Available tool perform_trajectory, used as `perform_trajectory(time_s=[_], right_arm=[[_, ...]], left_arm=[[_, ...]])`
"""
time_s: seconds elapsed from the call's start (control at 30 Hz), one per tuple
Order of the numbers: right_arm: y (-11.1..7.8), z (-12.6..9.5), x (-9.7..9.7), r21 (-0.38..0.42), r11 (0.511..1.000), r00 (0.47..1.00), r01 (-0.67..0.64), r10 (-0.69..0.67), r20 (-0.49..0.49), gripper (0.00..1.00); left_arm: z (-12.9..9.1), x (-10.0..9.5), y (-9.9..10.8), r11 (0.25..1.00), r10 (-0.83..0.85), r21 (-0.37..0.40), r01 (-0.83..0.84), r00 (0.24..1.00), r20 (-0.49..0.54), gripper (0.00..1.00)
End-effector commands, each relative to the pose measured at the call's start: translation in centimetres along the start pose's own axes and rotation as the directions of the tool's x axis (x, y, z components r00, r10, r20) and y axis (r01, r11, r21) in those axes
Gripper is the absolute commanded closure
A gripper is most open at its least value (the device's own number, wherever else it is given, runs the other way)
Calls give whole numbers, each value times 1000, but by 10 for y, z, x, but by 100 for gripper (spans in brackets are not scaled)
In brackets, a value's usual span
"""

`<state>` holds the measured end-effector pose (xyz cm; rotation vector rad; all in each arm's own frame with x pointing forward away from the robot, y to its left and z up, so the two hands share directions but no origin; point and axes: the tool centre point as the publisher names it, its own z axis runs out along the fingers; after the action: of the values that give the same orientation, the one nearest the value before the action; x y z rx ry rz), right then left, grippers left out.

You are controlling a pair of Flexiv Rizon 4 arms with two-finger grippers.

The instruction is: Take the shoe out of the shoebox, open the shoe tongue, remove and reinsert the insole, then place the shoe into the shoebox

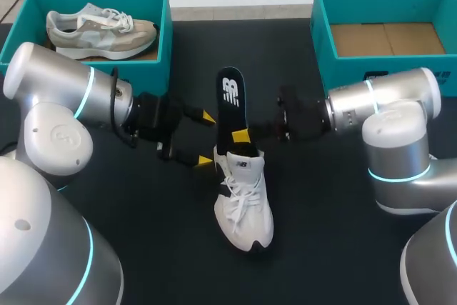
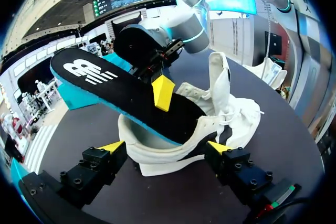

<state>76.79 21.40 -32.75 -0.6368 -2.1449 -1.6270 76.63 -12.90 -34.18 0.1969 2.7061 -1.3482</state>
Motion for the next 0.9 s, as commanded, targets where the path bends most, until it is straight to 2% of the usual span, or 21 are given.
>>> perform_trajectory(time_s=[0.03,0.3,0.43,0.47,0.5,0.6,0.73,0.77,0.83,0.87,0.9], right_arm=[[-10,7,-5,31,999,999,-35,35,-21,100],[-31,16,7,60,992,993,-110,112,-34,100],[-30,14,8,43,994,994,-105,106,-13,100],[-28,13,8,40,994,995,-99,99,-7,94],[-23,11,9,37,996,996,-84,84,5,72],[-11,7,7,36,998,999,-48,47,14,68],[3,6,2,53,998,1000,-17,16,10,69],[5,6,0,55,998,1000,-11,10,8,73],[7,6,-3,68,998,1000,-11,11,-2,85],[7,6,-4,74,997,1000,-14,15,-9,100],[7,6,-5,75,997,1000,-18,19,-14,100]], left_arm=[[1,0,0,1000,0,-1,0,1000,1,0],[1,0,0,1000,0,-1,0,1000,1,0],[1,0,0,1000,0,-1,0,1000,1,0],[1,0,0,1000,0,-1,0,1000,1,0],[1,0,0,1000,0,-1,0,1000,1,0],[1,0,0,1000,0,-1,0,1000,1,0],[1,0,0,1000,0,-1,0,1000,1,0],[1,0,0,1000,0,-1,0,1000,1,0],[1,0,0,1000,0,-1,0,1000,1,0],[1,0,0,1000,0,-1,0,1000,1,0],[1,0,0,1000,0,-1,0,1000,1,0]])
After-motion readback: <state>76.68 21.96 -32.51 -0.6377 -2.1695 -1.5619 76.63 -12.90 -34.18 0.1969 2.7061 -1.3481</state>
